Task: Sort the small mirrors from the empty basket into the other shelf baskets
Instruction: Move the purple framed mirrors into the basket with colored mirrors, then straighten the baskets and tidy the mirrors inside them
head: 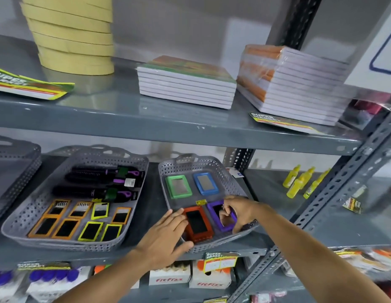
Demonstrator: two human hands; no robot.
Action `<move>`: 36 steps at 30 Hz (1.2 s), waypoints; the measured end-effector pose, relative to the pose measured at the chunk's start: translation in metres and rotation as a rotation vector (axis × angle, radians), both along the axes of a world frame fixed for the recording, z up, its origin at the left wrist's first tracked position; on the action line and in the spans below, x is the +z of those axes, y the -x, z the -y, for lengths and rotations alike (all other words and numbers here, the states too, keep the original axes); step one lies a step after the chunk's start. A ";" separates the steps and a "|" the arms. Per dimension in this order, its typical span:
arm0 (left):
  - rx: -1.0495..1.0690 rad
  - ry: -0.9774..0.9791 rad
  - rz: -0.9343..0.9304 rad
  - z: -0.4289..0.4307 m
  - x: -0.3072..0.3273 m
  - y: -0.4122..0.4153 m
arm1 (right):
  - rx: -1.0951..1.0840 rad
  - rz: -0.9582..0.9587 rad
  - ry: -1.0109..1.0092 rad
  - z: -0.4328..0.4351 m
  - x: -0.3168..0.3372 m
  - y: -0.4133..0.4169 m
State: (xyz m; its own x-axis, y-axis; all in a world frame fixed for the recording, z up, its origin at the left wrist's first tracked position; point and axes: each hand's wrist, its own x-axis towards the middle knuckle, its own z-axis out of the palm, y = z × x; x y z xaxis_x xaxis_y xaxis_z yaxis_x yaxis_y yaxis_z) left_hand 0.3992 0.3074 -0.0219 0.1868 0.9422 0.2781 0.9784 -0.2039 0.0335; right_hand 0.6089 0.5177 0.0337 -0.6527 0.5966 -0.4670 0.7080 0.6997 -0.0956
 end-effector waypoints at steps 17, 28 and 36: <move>-0.007 0.053 0.073 0.004 0.008 -0.003 | -0.497 -0.118 -0.213 0.038 -0.019 0.029; -0.015 0.153 0.121 0.011 0.026 -0.005 | -0.468 -0.123 -0.190 0.029 -0.016 0.028; 0.083 0.094 0.093 0.040 0.037 0.043 | -0.361 -0.318 -0.308 0.053 0.023 0.090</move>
